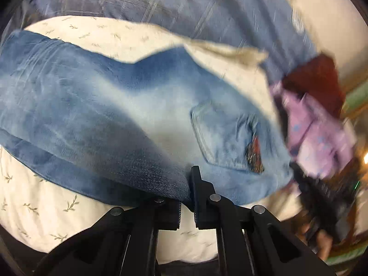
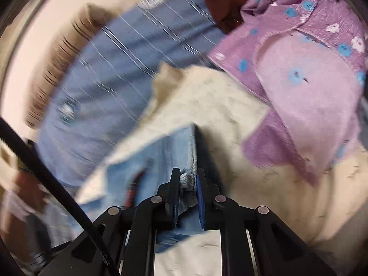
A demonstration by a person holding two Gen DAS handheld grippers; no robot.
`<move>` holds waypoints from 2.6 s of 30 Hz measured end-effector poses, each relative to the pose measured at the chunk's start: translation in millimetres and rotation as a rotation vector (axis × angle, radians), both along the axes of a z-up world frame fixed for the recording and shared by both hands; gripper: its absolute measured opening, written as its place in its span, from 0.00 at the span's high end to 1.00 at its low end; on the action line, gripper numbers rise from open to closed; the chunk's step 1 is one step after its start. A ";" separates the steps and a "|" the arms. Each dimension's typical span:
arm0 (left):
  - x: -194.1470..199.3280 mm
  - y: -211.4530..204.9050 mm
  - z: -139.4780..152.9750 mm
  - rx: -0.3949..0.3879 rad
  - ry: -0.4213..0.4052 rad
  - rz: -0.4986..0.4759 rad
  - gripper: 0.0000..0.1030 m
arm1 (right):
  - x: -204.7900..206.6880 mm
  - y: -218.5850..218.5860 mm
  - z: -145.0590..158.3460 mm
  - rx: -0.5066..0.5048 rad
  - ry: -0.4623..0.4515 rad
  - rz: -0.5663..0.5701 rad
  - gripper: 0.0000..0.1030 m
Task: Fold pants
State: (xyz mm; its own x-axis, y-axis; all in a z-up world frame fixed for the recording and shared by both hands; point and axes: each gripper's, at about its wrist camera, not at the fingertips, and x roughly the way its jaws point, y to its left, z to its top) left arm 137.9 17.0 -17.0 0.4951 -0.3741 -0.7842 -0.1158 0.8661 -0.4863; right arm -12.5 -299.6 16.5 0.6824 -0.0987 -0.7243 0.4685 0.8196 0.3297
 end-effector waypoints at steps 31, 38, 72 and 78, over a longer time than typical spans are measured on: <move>-11.4 278.5 -53.4 -0.147 0.089 0.508 0.46 | 108.8 356.7 -66.8 -0.220 0.146 1.061 0.41; 4.7 291.6 -66.2 -0.253 0.051 0.503 0.91 | 121.9 404.7 -124.6 -0.406 0.309 1.079 0.65; -32.9 223.0 -3.0 0.249 -0.209 0.433 0.70 | 46.9 284.4 -62.6 -0.126 0.190 0.821 0.61; -31.5 153.1 -3.5 0.286 -0.317 0.187 0.50 | 47.8 173.0 -18.8 -0.145 0.079 0.516 0.23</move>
